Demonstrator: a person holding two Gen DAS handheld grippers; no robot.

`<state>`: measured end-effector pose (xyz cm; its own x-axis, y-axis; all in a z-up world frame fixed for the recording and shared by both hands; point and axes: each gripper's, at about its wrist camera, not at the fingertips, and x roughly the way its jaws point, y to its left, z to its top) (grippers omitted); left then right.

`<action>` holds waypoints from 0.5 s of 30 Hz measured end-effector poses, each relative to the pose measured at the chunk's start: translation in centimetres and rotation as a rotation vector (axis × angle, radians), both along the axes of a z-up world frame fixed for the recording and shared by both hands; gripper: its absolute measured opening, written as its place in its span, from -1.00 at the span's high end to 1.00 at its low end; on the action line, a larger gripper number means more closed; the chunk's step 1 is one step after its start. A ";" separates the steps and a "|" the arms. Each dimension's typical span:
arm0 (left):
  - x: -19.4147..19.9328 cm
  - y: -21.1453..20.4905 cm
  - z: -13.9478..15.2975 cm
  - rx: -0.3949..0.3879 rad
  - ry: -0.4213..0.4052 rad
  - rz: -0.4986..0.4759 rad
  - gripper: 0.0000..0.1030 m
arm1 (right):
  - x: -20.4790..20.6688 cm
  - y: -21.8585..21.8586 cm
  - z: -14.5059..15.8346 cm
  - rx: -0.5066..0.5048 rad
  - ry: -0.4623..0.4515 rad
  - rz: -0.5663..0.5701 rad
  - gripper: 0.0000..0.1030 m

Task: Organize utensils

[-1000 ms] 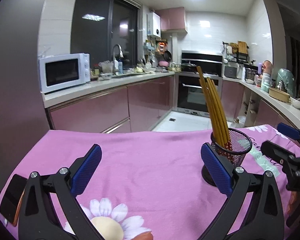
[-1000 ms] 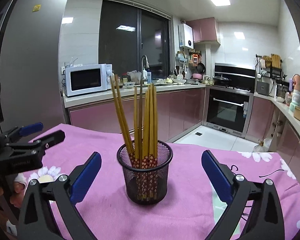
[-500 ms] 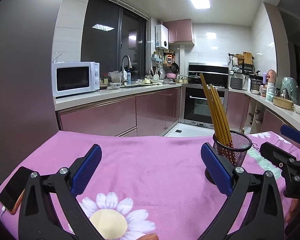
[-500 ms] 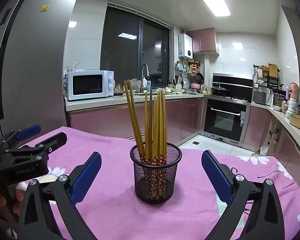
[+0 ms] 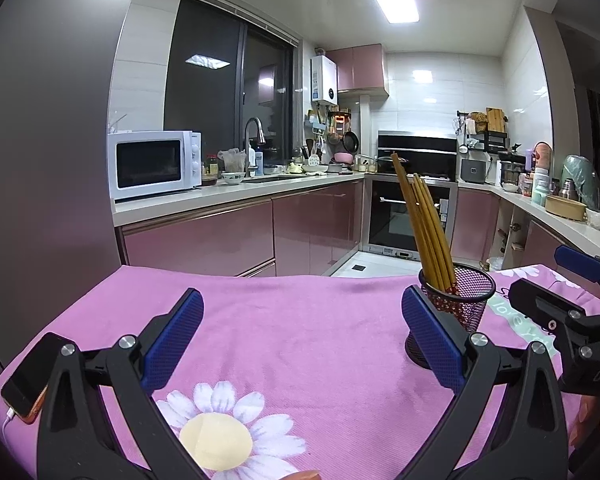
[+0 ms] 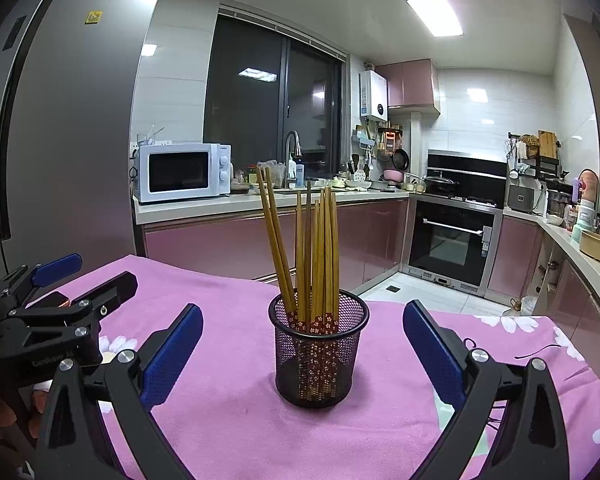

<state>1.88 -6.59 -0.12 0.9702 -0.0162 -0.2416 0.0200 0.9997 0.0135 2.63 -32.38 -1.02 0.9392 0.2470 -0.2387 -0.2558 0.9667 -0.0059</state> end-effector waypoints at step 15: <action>-0.3 -0.1 0.3 -0.004 -0.010 -0.004 -0.90 | 0.2 0.3 0.3 0.008 -0.006 -0.003 -0.88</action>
<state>1.62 -6.67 0.21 0.9726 -0.0212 -0.2315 0.0242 0.9997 0.0099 2.78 -32.07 -0.73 0.9413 0.2461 -0.2312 -0.2528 0.9675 0.0004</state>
